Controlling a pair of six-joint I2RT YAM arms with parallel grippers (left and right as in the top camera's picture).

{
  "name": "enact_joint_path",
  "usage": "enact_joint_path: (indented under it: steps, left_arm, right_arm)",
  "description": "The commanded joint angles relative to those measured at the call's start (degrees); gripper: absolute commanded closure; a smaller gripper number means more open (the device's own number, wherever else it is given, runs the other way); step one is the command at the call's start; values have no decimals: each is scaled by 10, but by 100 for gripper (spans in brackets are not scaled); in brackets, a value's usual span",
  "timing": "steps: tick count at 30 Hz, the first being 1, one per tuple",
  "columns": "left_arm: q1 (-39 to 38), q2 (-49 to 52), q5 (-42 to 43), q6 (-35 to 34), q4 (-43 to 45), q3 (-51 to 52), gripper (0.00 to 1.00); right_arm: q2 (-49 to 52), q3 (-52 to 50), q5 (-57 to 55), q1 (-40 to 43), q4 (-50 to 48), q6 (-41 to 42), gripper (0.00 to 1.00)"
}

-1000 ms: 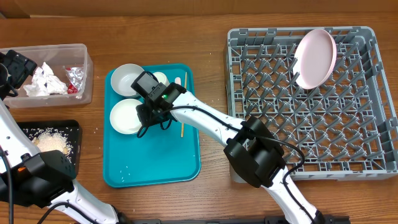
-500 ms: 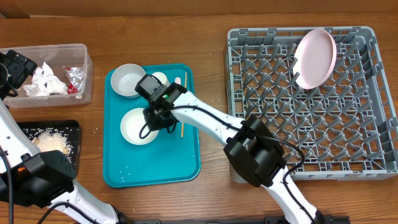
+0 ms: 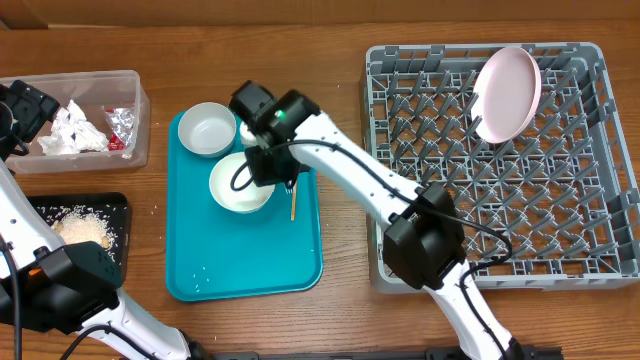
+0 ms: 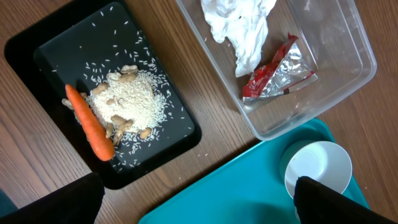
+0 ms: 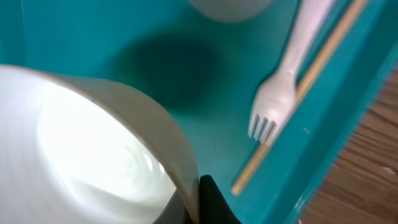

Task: Sort waste into correct bins and load items into the dishwasher rack
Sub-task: 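Lift the bowl and carry it right over the dish rack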

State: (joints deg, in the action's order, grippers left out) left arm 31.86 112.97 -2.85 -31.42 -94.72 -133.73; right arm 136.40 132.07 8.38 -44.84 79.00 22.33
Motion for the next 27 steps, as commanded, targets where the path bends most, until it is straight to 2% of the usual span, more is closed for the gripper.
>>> enact_joint_path:
  steps: [1, 8, 10, 13, 22, 27]
  left_arm:
    - [-4, 2, -7, -7, 1, 3, 0]
    - [-4, 2, -7, -7, 1, 3, 0]
    - [-4, 2, -7, -7, 1, 3, 0]
    - [-4, 2, -7, -7, 1, 3, 0]
    - [-4, 2, -7, -7, 1, 3, 0]
    - [-4, 2, -7, -7, 1, 3, 0]
  right_arm:
    - [-60, 40, -42, 13, 27, -17, 96]
    - [-151, 41, -303, 64, 118, 68, 96]
    - [-171, 41, -343, 83, 145, 89, 96]
    - [-198, 41, -361, 120, 176, 110, 96]
    - [-257, 38, -373, 249, 181, 87, 96]
    - [-314, -10, -374, 326, 181, 88, 96]
